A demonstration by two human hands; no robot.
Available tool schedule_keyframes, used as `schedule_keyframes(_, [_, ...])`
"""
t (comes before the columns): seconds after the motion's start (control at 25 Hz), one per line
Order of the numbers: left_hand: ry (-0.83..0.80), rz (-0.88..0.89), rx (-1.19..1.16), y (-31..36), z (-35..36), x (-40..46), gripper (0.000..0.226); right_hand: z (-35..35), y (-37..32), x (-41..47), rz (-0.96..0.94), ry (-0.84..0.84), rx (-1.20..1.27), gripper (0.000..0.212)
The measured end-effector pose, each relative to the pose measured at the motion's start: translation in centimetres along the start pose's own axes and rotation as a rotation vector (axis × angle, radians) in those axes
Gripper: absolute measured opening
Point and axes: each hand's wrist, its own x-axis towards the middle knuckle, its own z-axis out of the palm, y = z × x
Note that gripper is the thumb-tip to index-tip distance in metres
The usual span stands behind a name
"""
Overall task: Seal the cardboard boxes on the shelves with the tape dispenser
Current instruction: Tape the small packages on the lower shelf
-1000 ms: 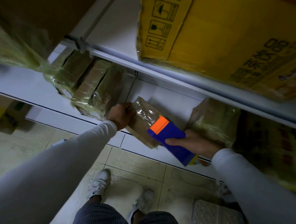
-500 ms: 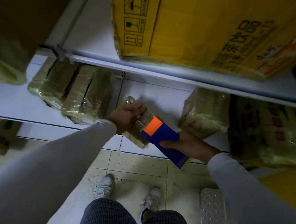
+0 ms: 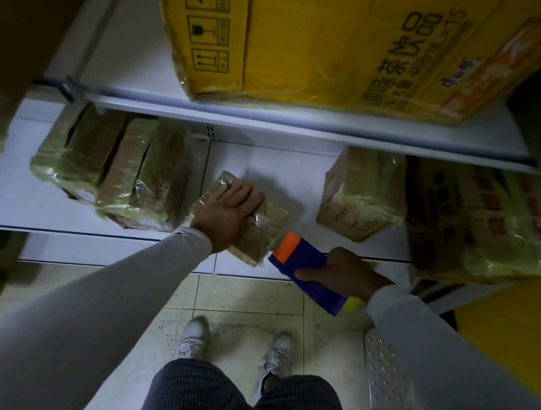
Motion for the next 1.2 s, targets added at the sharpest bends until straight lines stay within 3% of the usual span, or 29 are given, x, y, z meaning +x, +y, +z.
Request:
schedule_keyframes(0.12, [-0.049, -0.028, -0.039, 0.4, -0.5, 0.1, 0.052, 1.1, -1.0, 0.5, 0.035, 0.078, -0.383, 0.050])
schedule_keyframes(0.16, [-0.068, -0.030, -0.024, 0.3, -0.8, 0.2, 0.052, 1.5, -0.6, 0.3, 0.064, 0.089, -0.408, 0.052])
schedule_keyframes(0.36, [0.086, -0.163, 0.004, 4.7, -1.2, 0.0, 0.061, 2.6, 1.7, -0.7, 0.077, 0.097, -0.170, 0.049])
schedule_keyframes(0.48, [0.067, -0.237, -0.032, 7.8, 0.7, 0.1, 0.070, 2.4, 2.3, -1.2, 0.063, 0.089, -0.127, 0.047])
schedule_keyframes(0.56, [0.044, -0.172, 0.022, 7.3, 1.5, 0.4, 0.071, 2.1, 3.3, -1.7, 0.061, 0.098, -0.090, 0.044])
schedule_keyframes(0.72, [-0.027, 0.169, 0.043, 4.3, 0.8, 0.8, 0.069, 1.3, 4.6, -3.1, 0.041, 0.108, -0.031, 0.039])
schedule_keyframes(0.8, [-0.041, 0.252, 0.053, 2.7, 0.2, 0.7, 0.066, 1.0, 4.6, -3.4, 0.020, 0.107, 0.006, 0.037])
schedule_keyframes(1.04, [-0.088, 0.231, 0.079, 1.2, -0.6, -0.5, 0.075, 0.9, 2.8, -4.2, -0.077, 0.106, 0.096, 0.033])
schedule_keyframes(1.2, [-0.009, 0.187, -0.144, 1.7, -1.6, -2.4, 0.079, 0.5, 1.8, -5.3, -0.145, 0.108, 0.087, 0.035])
